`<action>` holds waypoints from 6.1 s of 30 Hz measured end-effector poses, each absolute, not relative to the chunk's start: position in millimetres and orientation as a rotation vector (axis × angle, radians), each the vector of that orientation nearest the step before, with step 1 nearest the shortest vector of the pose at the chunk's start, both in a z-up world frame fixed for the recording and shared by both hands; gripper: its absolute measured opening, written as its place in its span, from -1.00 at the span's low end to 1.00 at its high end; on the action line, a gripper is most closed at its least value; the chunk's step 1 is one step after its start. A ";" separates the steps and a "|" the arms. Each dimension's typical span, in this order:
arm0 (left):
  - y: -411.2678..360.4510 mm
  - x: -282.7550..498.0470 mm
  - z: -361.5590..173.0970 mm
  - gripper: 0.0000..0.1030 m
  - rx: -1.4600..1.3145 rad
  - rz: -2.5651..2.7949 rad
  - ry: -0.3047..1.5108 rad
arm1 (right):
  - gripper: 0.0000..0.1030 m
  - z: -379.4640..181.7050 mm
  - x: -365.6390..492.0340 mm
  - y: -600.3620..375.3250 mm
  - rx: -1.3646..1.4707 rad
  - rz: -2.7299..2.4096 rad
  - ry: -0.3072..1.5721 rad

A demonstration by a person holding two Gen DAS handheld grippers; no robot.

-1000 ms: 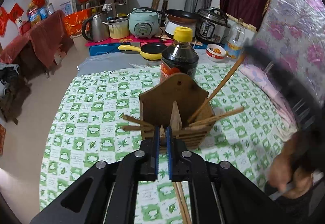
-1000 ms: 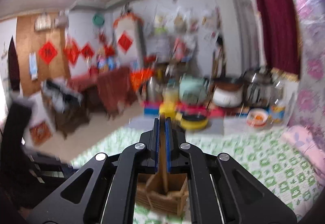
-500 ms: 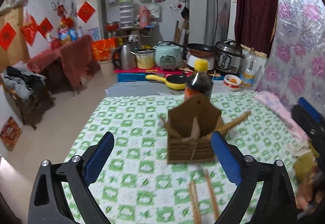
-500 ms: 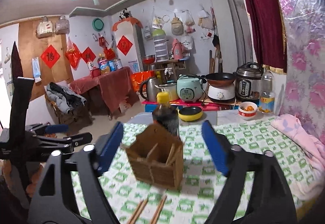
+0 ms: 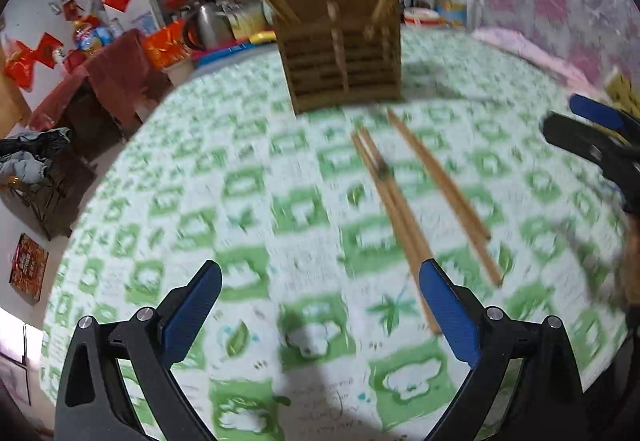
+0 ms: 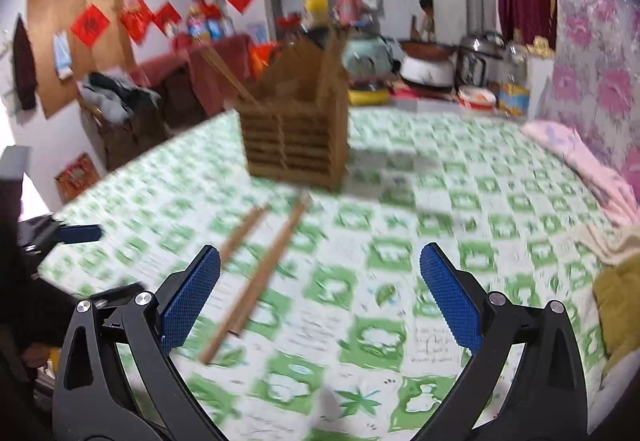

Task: Organize utensils
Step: 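Move both open tools back down toward the remaining loose chopsticks, then close the right tool on a chopstick while the left tool grasps another chopstick, then raise both chopsticks into the wooden holder and open both tools to release them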

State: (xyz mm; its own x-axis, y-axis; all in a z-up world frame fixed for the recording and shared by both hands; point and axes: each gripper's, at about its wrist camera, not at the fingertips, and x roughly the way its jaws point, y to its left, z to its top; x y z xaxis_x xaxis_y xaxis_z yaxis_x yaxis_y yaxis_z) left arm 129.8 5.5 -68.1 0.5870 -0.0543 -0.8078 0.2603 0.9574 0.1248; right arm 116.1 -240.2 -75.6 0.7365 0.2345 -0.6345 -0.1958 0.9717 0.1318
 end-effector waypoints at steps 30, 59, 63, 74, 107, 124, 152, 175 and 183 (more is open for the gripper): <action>20.9 190.2 -99.6 0.91 0.141 -0.135 1.108 | 0.87 -117.4 142.1 -270.5 0.307 0.245 0.901; 51.6 204.1 -101.1 0.91 0.063 -0.029 1.081 | 0.38 -118.9 106.4 -188.4 -0.213 0.401 0.970; 51.7 203.6 -100.7 0.91 0.063 -0.029 1.081 | 0.38 -121.9 117.1 -189.6 -0.174 0.413 1.005; 51.7 202.9 -100.5 0.91 0.064 -0.029 1.080 | -0.30 -127.4 154.8 -238.1 -0.015 0.285 1.017; 30.2 171.4 -90.4 -0.25 0.130 -0.196 1.017 | -0.88 -129.7 155.8 -240.0 0.039 0.342 1.024; 51.4 159.7 -71.0 -0.89 -0.013 -0.202 0.979 | -0.88 -95.8 123.8 -264.8 0.102 0.295 0.852; 43.6 130.0 -12.7 -0.89 0.077 -0.325 1.035 | -0.88 8.0 98.1 -269.0 0.104 0.311 0.595; 21.7 171.0 42.5 -0.89 0.034 -0.381 0.999 | -0.88 8.6 108.0 -271.6 0.141 0.313 0.583; 18.4 208.1 97.8 -0.89 0.010 -0.361 0.917 | -0.88 43.8 132.7 -258.7 0.108 0.334 0.521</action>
